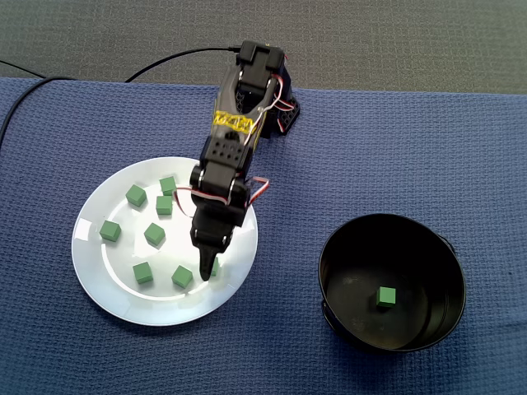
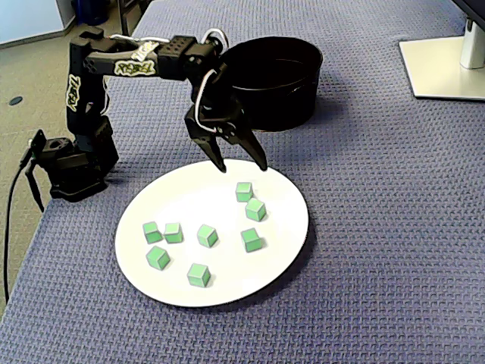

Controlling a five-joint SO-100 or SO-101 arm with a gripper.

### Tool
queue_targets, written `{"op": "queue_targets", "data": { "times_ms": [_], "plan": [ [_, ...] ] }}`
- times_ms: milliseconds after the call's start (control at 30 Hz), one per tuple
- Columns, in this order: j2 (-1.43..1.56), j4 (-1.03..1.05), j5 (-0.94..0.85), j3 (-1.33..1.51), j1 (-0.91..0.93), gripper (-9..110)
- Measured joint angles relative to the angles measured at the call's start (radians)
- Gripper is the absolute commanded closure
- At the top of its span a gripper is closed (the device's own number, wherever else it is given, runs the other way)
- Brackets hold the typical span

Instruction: Pick up the items on the white plate and put them in the black container.

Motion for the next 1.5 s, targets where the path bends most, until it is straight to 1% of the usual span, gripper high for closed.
{"op": "queue_targets", "data": {
  "times_ms": [333, 433, 700, 833, 967, 1400, 1500],
  "plan": [
    [-0.140, 0.000, -0.011, -0.075, 0.025, 73],
    [-0.163, 0.000, -0.026, -0.075, 0.032, 78],
    [-0.207, 0.000, -0.052, -0.080, 0.023, 83],
    [-0.218, 0.000, -0.054, -0.097, 0.023, 91],
    [-0.222, 0.000, -0.075, -0.114, 0.023, 101],
    [-0.225, -0.012, -0.104, -0.114, 0.023, 101],
    [-0.150, -0.012, -0.129, -0.114, 0.035, 102]
  ]
}}
